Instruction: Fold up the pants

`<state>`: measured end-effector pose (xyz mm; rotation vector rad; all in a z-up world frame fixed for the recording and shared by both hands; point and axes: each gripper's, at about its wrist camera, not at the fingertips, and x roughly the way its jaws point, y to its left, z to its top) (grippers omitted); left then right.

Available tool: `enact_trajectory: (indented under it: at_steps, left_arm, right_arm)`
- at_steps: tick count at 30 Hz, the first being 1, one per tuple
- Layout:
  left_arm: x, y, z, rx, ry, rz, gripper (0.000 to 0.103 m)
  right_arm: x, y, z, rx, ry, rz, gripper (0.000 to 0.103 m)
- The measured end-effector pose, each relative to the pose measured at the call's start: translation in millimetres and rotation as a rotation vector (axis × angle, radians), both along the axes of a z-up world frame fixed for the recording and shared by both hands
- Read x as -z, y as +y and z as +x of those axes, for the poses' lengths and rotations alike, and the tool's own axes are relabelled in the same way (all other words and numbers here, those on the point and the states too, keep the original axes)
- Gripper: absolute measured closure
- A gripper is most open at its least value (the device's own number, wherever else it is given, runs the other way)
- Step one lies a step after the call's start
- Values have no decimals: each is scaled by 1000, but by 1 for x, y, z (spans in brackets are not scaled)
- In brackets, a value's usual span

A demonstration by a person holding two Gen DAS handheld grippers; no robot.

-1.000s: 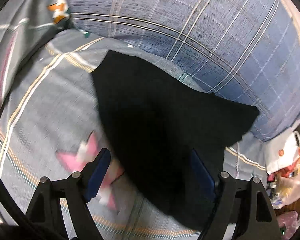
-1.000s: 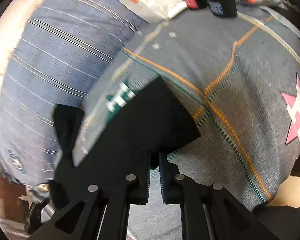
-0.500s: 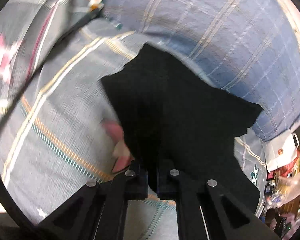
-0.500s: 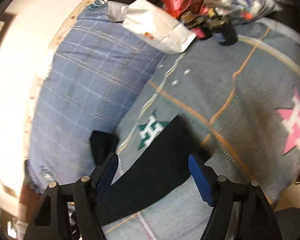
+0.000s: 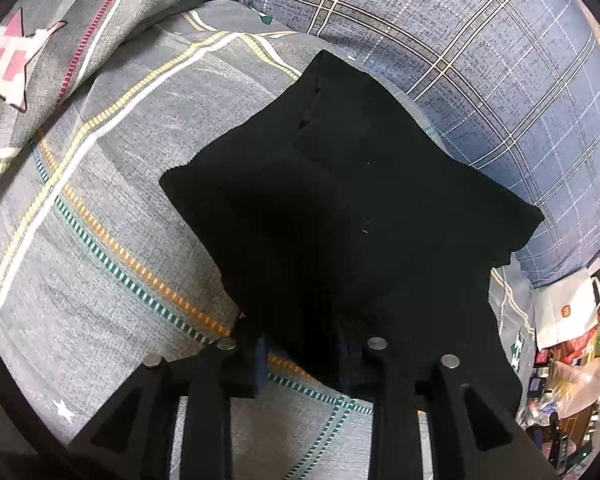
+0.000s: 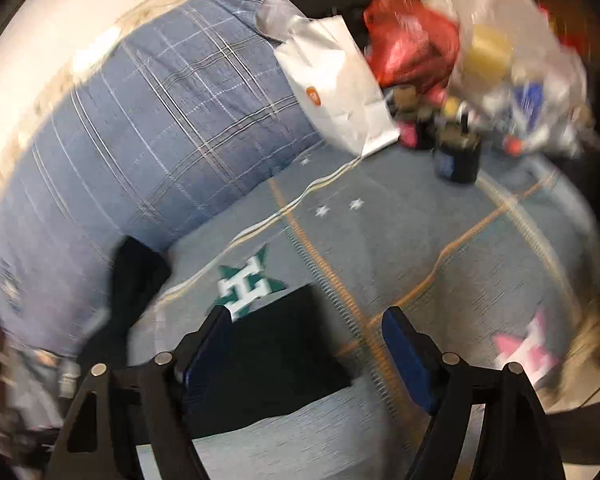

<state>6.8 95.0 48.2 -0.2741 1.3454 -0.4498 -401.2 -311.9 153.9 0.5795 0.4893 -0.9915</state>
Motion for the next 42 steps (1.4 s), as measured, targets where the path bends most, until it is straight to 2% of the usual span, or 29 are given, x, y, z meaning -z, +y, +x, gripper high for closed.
enact_trajectory:
  at_steps: [2, 3, 5, 7, 9, 11, 12, 13, 15, 16, 18, 20, 21, 24, 29, 30, 31, 32, 33, 34, 35, 37, 39, 40, 42]
  left_arm:
    - [-1, -5, -1, 9, -9, 12, 68]
    - [-1, -10, -3, 15, -15, 16, 63]
    - [-1, -17, -7, 39, -27, 23, 46]
    - [-4, -24, -13, 74, -45, 56, 37]
    - [-5, -30, -18, 94, -71, 106, 36]
    - [-6, -33, -22, 93, -92, 137, 36]
    - [-6, -34, -24, 92, -99, 146, 36]
    - [-6, -36, -25, 88, -104, 152, 37]
    - [-6, -38, -25, 71, -113, 163, 46]
    - [-6, -35, -26, 62, -116, 167, 55]
    - [-7, -25, -26, 39, -107, 140, 65]
    - [-6, -14, -18, 20, -91, 107, 90]
    - [-7, -9, -18, 13, -92, 107, 93]
    - [-13, 10, -21, -9, -66, 51, 96]
    - [-39, 64, -55, -41, -90, -27, 97]
    - [-45, 78, -68, -50, -112, -18, 98]
    - [-49, 88, -77, -67, -140, 13, 103]
    - [-52, 103, -86, -102, -184, 68, 103]
    - [-49, 114, -90, -126, -193, 99, 103]
    - [-45, 122, -89, -138, -172, 107, 103]
    - [-36, 127, -85, -138, -121, 84, 103]
    - [-25, 133, -79, -135, -37, -5, 103]
    - [-30, 129, -84, -110, -53, -32, 103]
    - [-33, 121, -88, -87, -74, -32, 101]
    - [-39, 100, -105, -14, -128, -31, 83]
  right_arm:
    - [-1, 3, 2, -20, 2, -21, 18]
    - [5, 0, 6, -53, 36, 15, 11]
    - [14, -8, 7, -99, 51, 79, 11]
    - [19, -16, 5, -95, 66, 114, 11]
    - [25, -25, 2, -73, 74, 161, 11]
    - [33, -35, 2, -68, 73, 233, 13]
    - [39, -39, 2, -84, 55, 287, 27]
    - [44, -41, 2, -99, 44, 325, 48]
    - [56, -45, 4, -118, 45, 400, 68]
    - [62, -46, 6, -113, 69, 426, 69]
    - [69, -44, 8, -104, 118, 439, 69]
    - [70, -42, 10, -112, 146, 443, 76]
    - [69, -39, 11, -111, 168, 425, 83]
    - [65, -36, 11, -123, 158, 397, 93]
    - [47, -30, -8, -125, 81, 367, 94]
    - [42, -26, -14, -130, 54, 358, 94]
    - [38, -24, -18, -136, 36, 348, 94]
    - [35, -22, -20, -140, 28, 336, 94]
    - [32, -21, -20, -145, 30, 327, 94]
    - [34, -21, -17, -147, 42, 329, 94]
    - [37, -22, -14, -144, 67, 337, 94]
    - [39, -25, -2, -142, 85, 353, 94]
    - [32, -22, 2, -161, 43, 334, 91]
    - [26, -18, 1, -165, 27, 305, 91]
    - [5, -1, -8, -187, -38, 193, 91]
